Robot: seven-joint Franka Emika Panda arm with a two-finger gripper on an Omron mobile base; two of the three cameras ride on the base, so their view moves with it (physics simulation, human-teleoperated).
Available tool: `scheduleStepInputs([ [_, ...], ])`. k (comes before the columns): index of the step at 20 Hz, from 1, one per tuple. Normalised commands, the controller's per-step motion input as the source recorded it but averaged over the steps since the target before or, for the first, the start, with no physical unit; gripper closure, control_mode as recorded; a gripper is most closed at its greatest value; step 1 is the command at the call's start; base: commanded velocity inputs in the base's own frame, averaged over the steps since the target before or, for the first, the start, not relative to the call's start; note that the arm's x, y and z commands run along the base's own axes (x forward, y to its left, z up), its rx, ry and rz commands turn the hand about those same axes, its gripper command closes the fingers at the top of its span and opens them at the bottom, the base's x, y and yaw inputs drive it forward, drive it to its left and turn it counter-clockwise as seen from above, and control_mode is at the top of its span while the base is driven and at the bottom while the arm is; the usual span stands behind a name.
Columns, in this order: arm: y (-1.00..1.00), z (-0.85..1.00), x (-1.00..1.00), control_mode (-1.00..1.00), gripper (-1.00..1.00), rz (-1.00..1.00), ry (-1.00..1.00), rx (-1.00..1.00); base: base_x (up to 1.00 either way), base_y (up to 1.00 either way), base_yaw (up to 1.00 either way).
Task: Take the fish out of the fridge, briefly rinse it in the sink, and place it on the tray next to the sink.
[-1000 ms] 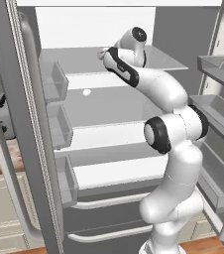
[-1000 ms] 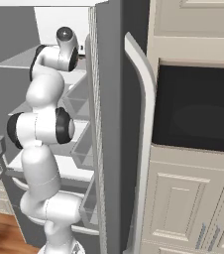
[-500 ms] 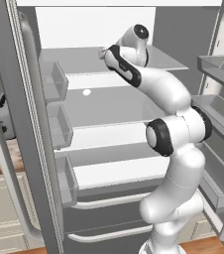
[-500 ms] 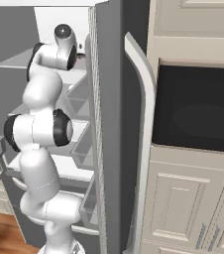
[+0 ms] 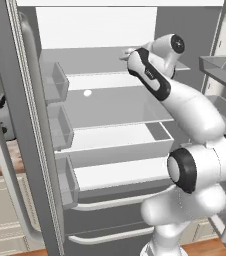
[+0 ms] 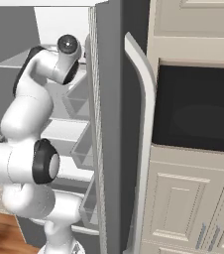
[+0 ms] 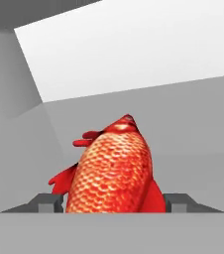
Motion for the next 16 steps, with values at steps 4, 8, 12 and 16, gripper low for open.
scheduleStepInputs([
  [4,-0.64,0.10,-1.00,-1.00,1.00,0.00,-0.08,0.16,0.00,0.00,0.00],
  [8,-0.36,-0.20,-1.00,-1.00,1.00,0.03,0.03,0.04,0.00,0.00,0.00],
  [12,-0.01,-0.75,-1.00,-1.00,1.00,0.08,0.11,-0.03,0.00,0.00,0.00],
  [16,0.03,-0.92,-1.00,-1.00,1.00,0.09,0.21,-0.13,0.00,0.00,0.00],
])
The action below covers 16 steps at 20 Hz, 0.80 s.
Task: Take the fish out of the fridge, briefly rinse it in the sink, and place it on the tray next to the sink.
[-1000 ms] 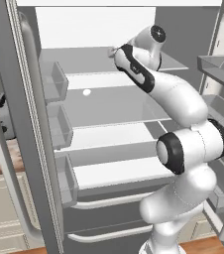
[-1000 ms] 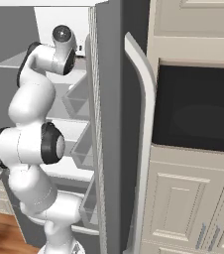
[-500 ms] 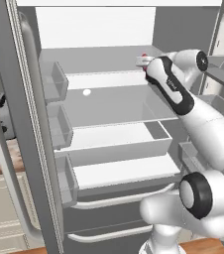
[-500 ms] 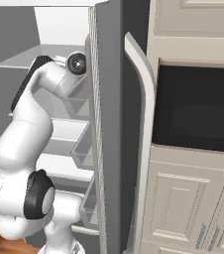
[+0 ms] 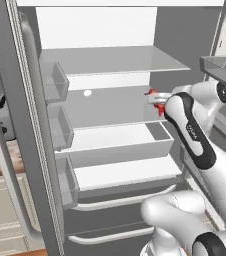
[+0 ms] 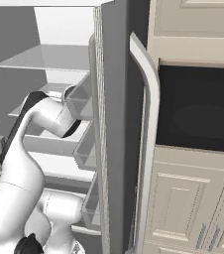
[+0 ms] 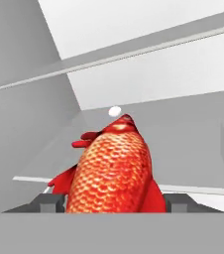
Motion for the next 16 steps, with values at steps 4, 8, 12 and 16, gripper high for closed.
scheduleStepInputs([
  [4,0.33,-0.90,-1.00,-1.00,1.00,0.07,0.31,-0.22,0.00,0.00,0.00],
  [8,0.97,-0.86,-0.73,-1.00,1.00,-0.03,0.36,-0.40,0.00,0.00,0.00],
  [12,0.46,-0.44,-0.31,-1.00,1.00,-0.01,0.16,-0.20,0.00,0.00,0.00],
  [16,0.02,0.00,-0.03,-1.00,1.00,0.00,0.00,0.00,0.00,0.00,0.00],
])
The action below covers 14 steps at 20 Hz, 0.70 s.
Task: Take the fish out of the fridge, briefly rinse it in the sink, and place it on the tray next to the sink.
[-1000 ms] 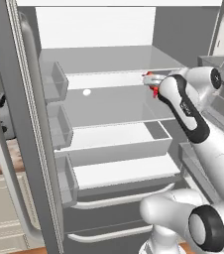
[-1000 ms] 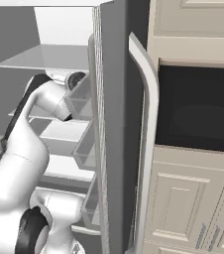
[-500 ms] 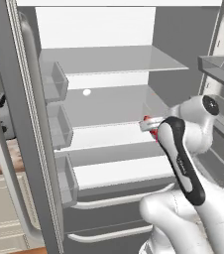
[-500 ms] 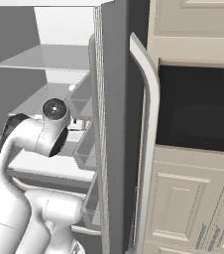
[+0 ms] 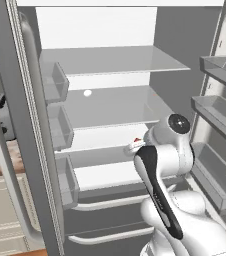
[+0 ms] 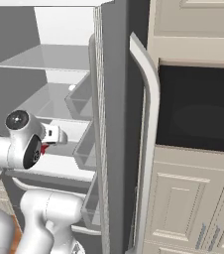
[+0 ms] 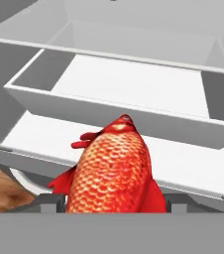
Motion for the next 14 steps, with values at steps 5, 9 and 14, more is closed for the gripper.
scheduleStepInputs([
  [5,0.00,-0.09,-0.28,1.00,1.00,0.03,0.03,0.00,-0.20,0.00,0.05],
  [9,0.00,0.00,0.00,1.00,1.00,0.00,0.00,0.00,-1.00,-0.03,0.44],
  [14,0.00,0.00,0.00,1.00,1.00,0.00,0.00,0.00,-0.96,-0.11,0.62],
])
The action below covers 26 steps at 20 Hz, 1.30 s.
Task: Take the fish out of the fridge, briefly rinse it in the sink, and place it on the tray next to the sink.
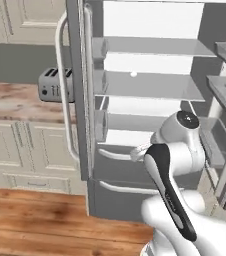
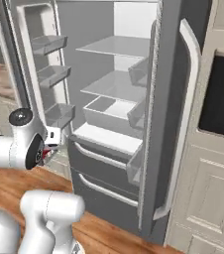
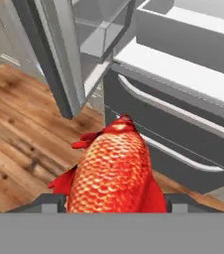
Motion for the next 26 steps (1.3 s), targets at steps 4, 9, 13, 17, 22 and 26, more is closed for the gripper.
scheduleStepInputs([
  [4,0.00,0.00,0.00,1.00,1.00,0.00,0.00,0.00,-0.71,-0.16,0.77],
  [9,0.00,0.00,0.00,1.00,1.00,0.00,0.00,0.00,-0.63,-0.12,0.80],
  [13,0.00,0.00,0.00,1.00,1.00,0.00,0.00,0.00,-0.44,-0.03,0.87],
  [17,0.00,0.00,0.00,1.00,1.00,0.00,0.00,0.00,-0.25,0.00,0.94],
  [22,0.00,0.00,0.00,1.00,1.00,0.00,0.00,0.00,-0.21,0.00,0.95],
  [26,0.00,0.00,0.00,1.00,1.00,0.00,0.00,0.00,-0.15,0.00,0.96],
])
